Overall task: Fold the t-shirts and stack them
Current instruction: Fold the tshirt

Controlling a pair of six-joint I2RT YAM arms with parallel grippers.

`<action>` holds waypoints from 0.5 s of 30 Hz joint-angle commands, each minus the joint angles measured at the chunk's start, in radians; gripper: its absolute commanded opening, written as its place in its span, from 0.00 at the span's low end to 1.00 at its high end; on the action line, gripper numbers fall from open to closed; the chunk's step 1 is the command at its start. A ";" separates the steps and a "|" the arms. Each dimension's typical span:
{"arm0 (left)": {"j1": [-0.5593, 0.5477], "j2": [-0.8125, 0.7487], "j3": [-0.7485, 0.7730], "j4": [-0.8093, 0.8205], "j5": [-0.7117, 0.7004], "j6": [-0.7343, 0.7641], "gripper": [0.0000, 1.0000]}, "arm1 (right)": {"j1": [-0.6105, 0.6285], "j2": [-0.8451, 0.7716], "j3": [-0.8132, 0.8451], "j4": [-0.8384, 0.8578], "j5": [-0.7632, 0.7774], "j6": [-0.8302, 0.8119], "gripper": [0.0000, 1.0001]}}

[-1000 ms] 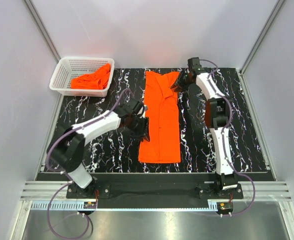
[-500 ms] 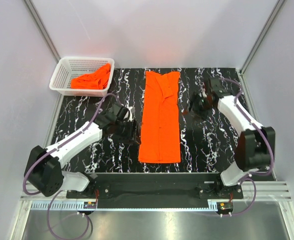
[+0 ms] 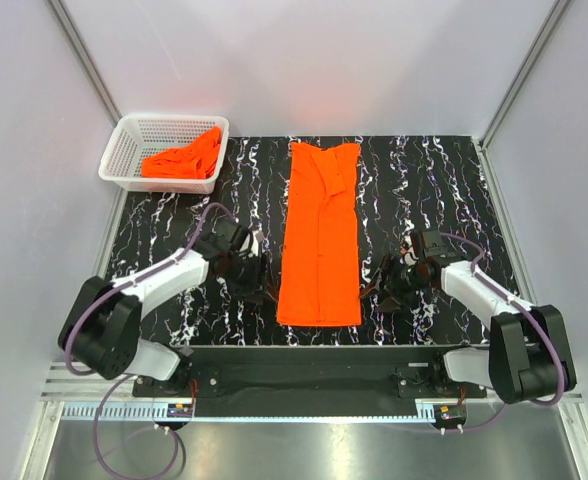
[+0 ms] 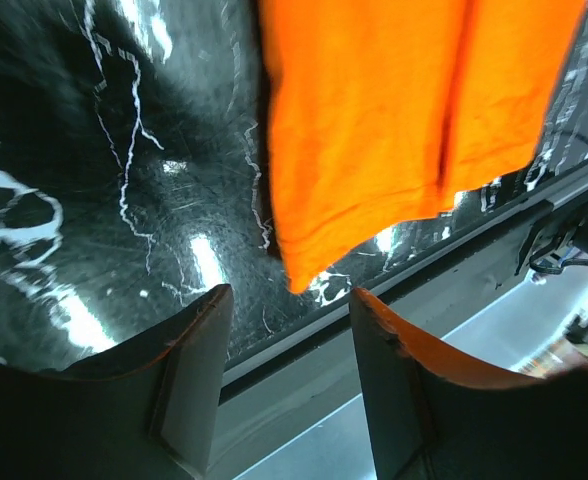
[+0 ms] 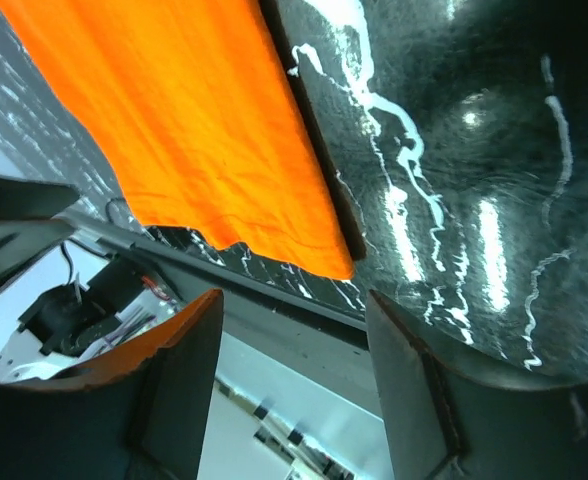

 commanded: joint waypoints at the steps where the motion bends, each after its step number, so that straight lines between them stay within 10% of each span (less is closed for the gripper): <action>1: -0.002 0.047 -0.053 0.156 0.108 -0.056 0.56 | 0.012 0.037 -0.026 0.126 -0.096 0.033 0.63; 15: -0.058 0.133 -0.105 0.216 0.070 -0.137 0.51 | 0.078 0.158 -0.109 0.246 -0.040 0.052 0.53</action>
